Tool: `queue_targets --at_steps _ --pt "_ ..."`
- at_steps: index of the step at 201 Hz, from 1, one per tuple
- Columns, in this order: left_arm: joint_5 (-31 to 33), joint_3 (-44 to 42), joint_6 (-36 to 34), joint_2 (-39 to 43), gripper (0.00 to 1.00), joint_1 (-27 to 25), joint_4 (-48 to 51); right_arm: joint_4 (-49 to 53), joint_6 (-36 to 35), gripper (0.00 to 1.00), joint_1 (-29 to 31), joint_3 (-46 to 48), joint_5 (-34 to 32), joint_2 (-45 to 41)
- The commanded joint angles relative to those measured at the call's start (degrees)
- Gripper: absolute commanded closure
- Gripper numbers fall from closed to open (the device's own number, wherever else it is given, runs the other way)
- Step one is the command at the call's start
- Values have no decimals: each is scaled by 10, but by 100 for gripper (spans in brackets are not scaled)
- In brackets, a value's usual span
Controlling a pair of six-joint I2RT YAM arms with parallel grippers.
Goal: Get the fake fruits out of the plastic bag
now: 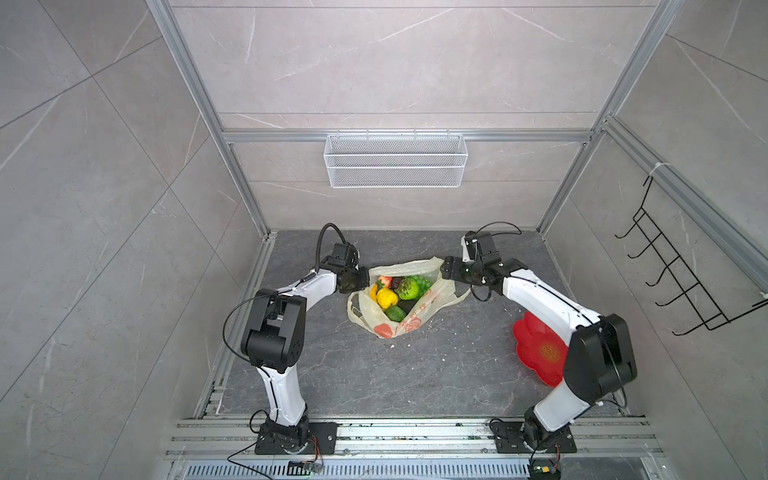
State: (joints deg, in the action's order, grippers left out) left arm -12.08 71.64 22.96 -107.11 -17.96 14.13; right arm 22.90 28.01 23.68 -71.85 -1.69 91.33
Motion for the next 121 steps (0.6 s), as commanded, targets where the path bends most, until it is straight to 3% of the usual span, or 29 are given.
queue_targets --at_steps 1,30,56,91,109,121 --pt "14 -7 11 40 100 -8 1 -21 56 15 18 53 -37 -17" --pt "17 -10 16 42 100 -9 -2 -52 87 15 30 72 -15 23" --pt "22 -11 22 39 100 -9 -4 -84 73 19 29 65 36 59" --pt "51 -19 43 39 100 0 0 -113 50 55 13 93 105 36" --pt "65 -29 63 41 100 15 -7 -197 78 83 -38 166 202 10" --pt "67 -37 81 40 100 28 -12 -272 99 93 -76 220 265 -2"
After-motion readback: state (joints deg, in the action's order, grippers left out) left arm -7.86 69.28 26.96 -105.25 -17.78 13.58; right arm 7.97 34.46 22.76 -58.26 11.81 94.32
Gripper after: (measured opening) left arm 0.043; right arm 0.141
